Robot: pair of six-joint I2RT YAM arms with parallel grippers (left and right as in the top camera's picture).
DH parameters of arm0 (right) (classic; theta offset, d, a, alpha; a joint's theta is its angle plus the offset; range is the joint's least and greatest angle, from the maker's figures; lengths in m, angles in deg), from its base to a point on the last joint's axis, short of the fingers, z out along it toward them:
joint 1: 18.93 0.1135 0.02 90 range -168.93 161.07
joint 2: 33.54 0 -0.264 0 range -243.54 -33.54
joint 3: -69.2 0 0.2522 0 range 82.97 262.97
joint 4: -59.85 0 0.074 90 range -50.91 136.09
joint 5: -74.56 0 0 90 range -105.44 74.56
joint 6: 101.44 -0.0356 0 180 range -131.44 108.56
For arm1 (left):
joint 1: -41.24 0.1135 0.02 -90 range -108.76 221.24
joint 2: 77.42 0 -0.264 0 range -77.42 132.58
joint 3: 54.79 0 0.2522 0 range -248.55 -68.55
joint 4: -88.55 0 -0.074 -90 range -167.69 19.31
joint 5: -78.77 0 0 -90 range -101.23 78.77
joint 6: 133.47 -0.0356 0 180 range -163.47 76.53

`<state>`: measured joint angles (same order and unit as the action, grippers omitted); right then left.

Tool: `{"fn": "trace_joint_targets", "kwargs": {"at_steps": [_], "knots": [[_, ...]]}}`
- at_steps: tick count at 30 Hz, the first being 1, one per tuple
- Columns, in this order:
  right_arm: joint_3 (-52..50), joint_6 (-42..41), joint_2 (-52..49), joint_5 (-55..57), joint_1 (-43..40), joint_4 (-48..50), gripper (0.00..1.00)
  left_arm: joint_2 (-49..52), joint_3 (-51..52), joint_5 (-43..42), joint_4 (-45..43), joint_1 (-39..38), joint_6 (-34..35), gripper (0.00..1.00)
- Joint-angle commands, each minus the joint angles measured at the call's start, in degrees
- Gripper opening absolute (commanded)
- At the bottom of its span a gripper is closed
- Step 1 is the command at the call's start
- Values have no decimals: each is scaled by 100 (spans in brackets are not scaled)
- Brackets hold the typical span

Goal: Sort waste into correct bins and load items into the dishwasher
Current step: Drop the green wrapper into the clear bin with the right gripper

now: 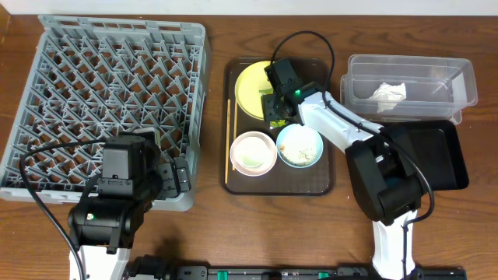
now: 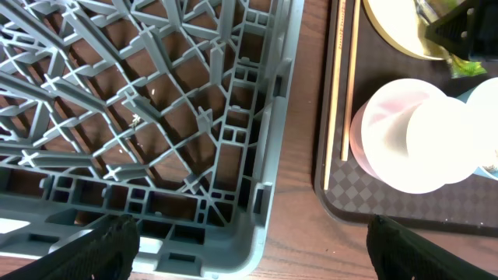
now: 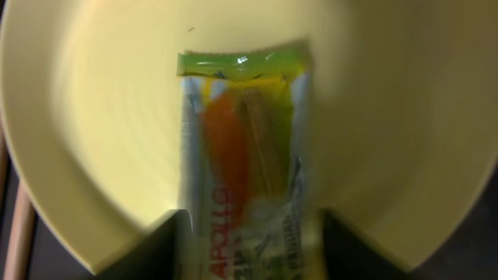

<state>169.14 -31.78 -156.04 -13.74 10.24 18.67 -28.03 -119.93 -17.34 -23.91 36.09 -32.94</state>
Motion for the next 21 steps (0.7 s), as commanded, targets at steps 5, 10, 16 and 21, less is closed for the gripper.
{"fn": "trace_joint_targets", "kwargs": {"at_steps": [5,10,16,21], "knots": [[111,-83,63,192,-31,-66,1,-4,-146,-57,15,-17,31,94],[203,-87,949,201,-396,-87,1,-4,-146,-57,15,-17,31,94],[203,-1384,1974,737,-1797,-828,1,-4,-146,-57,15,-17,33,94],[142,-2959,1875,752,-2677,-1416,1,-4,-146,-57,15,-17,31,94]]}}
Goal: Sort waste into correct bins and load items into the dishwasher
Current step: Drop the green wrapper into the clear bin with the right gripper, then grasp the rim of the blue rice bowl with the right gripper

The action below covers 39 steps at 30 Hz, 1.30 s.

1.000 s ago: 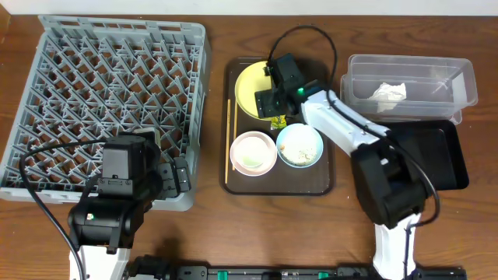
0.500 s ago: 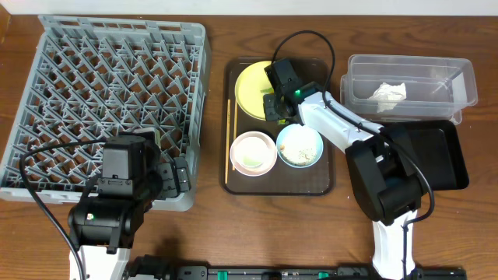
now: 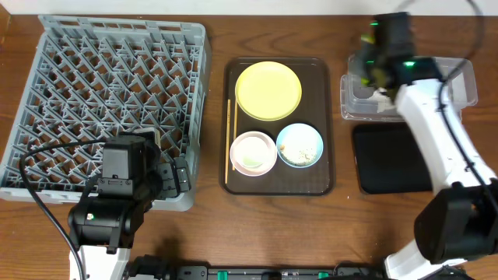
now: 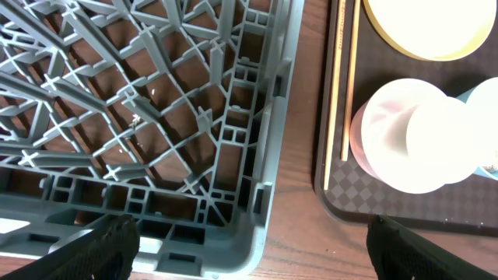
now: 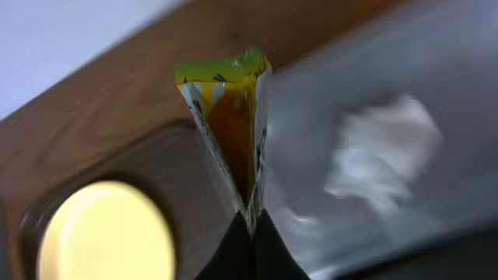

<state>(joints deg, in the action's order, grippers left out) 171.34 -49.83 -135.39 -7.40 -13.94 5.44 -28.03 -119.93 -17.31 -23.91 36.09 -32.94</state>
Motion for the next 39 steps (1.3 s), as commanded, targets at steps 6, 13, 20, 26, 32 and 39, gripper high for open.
{"fn": "trace_joint_targets", "kwargs": {"at_steps": [6,13,20,26,32,39], "knots": [[-107,-1473,-437,173,-623,-17,30,-4,-146,-59,15,-17,31,94],[-105,-492,-372,-129,-680,52,80,-4,-146,-59,15,-17,33,94],[-107,3355,446,-2240,-76,-376,84,-2,-146,-57,13,-17,31,94],[-372,4881,507,-2430,1486,-1738,79,-4,-146,-57,13,-17,31,94],[-1375,4575,507,-2159,2487,-1353,68,-4,-146,-57,15,-17,31,94],[-2570,4612,507,-1392,2979,-101,57,-4,-146,-57,15,-17,31,94]]}}
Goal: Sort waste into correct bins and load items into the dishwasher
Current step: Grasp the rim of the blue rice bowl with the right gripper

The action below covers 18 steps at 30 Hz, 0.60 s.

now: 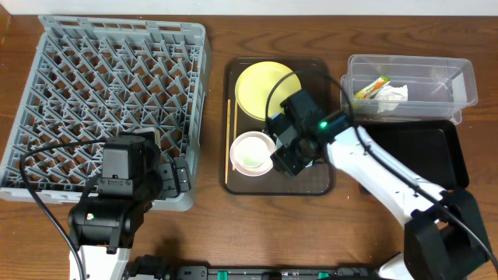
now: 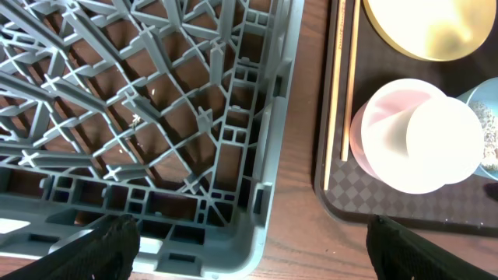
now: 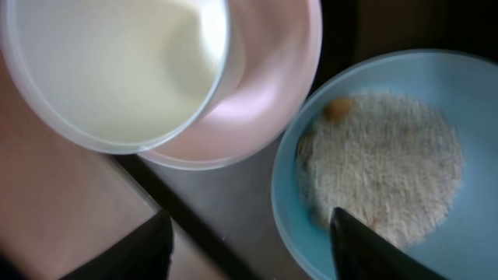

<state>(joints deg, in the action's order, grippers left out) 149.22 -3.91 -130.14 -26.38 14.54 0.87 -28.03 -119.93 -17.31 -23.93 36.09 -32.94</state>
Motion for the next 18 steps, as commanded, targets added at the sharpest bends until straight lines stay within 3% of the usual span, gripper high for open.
{"fn": "trace_joint_targets", "kwargs": {"at_steps": [1,6,10,13,18], "knots": [[-459,17,-17,546,138,470,54,-2,-146,-57,17,-17,31,94],[-824,-22,-17,564,138,931,45,-4,-146,-57,17,-17,31,94],[-968,-22,-17,562,138,981,32,-4,-146,-57,17,-17,31,94],[-1088,-24,-17,564,138,988,31,-4,-146,-57,17,-17,31,94],[-1119,-374,-17,907,138,1045,16,-4,-146,-57,15,-17,31,94]]}}
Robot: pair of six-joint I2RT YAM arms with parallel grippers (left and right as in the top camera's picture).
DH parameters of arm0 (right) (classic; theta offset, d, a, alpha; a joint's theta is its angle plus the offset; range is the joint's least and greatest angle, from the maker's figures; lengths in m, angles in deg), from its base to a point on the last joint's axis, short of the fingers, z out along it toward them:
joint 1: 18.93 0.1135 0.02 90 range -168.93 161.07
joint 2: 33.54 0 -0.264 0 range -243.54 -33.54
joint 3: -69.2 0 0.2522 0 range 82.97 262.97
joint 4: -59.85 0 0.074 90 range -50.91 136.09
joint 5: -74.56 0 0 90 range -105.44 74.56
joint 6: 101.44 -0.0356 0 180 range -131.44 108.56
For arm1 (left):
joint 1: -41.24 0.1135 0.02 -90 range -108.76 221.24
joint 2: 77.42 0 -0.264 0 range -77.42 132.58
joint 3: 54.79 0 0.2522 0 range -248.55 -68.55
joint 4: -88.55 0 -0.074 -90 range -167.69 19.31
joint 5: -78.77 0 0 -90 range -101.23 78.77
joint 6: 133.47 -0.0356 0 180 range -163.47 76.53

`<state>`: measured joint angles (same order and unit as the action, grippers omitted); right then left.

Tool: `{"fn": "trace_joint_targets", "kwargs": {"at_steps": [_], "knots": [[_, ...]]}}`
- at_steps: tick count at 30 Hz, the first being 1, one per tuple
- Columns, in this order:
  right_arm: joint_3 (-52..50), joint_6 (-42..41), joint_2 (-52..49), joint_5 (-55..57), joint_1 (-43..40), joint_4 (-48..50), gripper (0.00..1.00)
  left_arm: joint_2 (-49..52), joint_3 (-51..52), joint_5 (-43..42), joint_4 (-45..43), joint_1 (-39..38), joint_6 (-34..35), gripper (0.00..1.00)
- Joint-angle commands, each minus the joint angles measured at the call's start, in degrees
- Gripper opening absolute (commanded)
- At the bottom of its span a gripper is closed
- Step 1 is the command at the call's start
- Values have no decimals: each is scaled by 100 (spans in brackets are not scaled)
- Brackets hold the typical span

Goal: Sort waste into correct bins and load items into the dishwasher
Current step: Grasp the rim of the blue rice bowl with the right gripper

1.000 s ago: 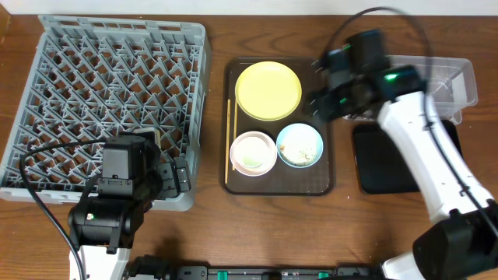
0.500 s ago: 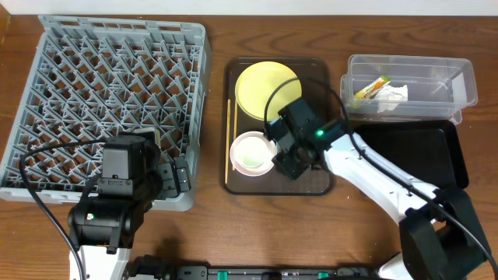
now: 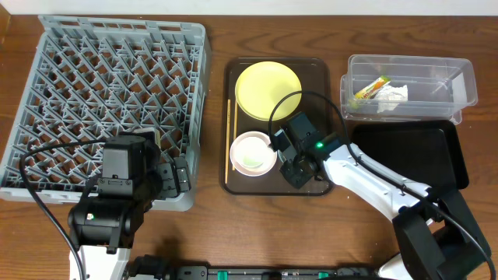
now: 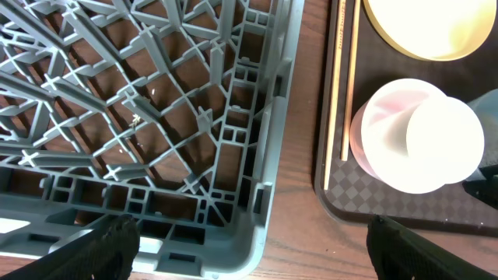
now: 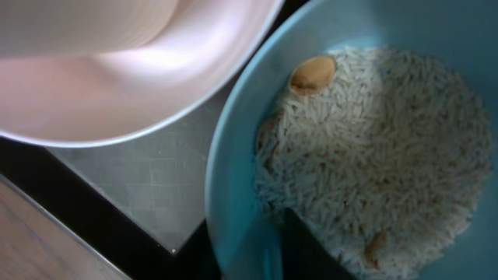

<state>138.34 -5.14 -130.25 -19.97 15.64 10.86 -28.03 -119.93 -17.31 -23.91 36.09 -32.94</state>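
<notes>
The blue bowl of rice [image 5: 366,148] stands on the dark tray [image 3: 233,180], mostly hidden under my right arm in the overhead view. My right gripper [image 5: 261,253] is shut on its near rim, one finger inside and one outside; overhead the right gripper [image 3: 299,165] sits at the tray's front right. Beside it stands a pink bowl [image 3: 253,152] with a white cup inside. A yellow plate [image 3: 268,89] lies at the tray's back, and chopsticks [image 3: 231,140] lie along its left edge. My left gripper [image 4: 253,249] hangs open over the grey dish rack's [image 3: 109,101] near right corner.
At the back right, a clear bin [image 3: 436,71] holds a crumpled tissue [image 3: 391,96] and a yellow-green wrapper [image 3: 370,87]. A black bin [image 3: 420,152] lies in front of it. The rack fills the table's left half.
My right gripper was open just above the pink and blue bowls. It is now lower, with its fingers shut on the blue bowl's rim. The left arm has not moved.
My right gripper was around the wrapper on the yellow plate. Then it held the wrapper up by the clear bin. Later the wrapper lay in that bin and the gripper hung open over the bowls. Now it grips the blue bowl's rim.
</notes>
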Motion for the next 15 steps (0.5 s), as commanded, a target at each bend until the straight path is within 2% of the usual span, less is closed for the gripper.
{"fn": "trace_joint_targets", "kwargs": {"at_steps": [1,5,8,15], "knots": [[-31,-308,-7,284,28,87,13,-4,-146,-57,13,-17,31,94],[-20,-879,-4,280,22,378,1,-4,-146,-57,15,-17,31,94],[83,-1366,44,240,-9,348,1,-4,-146,-57,15,-17,31,94],[466,-1464,929,-629,-581,120,1,-4,-146,-57,13,-17,31,94]]}}
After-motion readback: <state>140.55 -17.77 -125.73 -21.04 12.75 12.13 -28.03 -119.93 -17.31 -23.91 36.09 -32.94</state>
